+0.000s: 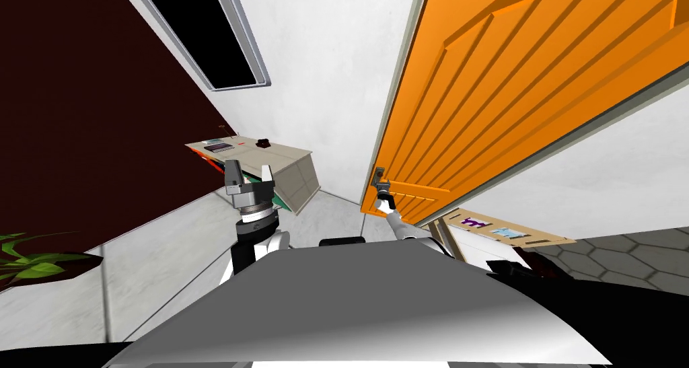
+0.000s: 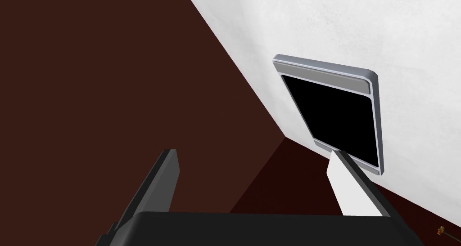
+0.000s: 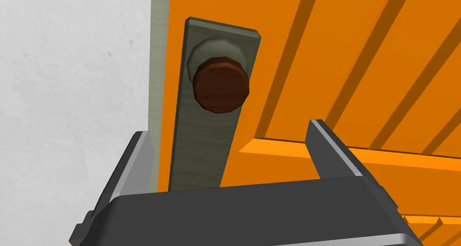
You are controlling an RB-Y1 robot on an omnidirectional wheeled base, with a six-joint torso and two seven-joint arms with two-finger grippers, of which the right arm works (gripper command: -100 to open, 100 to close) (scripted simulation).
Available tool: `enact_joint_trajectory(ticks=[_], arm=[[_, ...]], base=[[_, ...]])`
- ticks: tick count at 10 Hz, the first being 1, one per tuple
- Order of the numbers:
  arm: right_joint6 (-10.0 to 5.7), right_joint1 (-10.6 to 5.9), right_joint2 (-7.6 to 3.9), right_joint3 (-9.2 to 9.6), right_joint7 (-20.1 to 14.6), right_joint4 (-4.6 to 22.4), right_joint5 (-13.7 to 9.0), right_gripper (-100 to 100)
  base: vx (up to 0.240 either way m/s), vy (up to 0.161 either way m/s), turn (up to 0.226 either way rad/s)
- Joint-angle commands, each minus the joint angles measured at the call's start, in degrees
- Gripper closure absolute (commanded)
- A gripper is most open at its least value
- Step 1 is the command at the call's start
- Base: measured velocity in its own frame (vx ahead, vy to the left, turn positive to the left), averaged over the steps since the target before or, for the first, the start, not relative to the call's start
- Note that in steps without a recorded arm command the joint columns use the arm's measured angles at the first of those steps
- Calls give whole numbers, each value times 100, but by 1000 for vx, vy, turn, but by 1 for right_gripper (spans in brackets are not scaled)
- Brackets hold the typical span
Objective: Pull the door open
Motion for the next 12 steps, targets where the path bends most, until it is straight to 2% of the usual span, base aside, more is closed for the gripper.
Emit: enact_joint_trajectory(ticks=[1,4,5,6,7,8,9,10,11,12], arm=[[15,7,95,15,-206,-58,-146,-100],[67,0,280,26,-568,-180,-439,-100],[34,1,245,29,-496,-143,-377,-100],[46,71,67,-8,-662,-140,-424,-100],[44,93,1,-20,-715,-133,-436,-100],[41,144,-144,-46,-832,-118,-464,-100],[39,170,-220,-59,-894,-110,-478,-100],[35,222,-371,-86,-1016,-94,-507,-100],[33,247,-441,-99,-1073,-86,-520,-100],[30,289,-563,-120,-1172,-73,-543,-100]], base=[[-96,-34,14],[-107,-23,15],[-46,-8,2],[100,16,149],[170,-8,128],[212,-15,145],[179,-4,104],[183,2,104],[155,5,100],[142,2,132]])
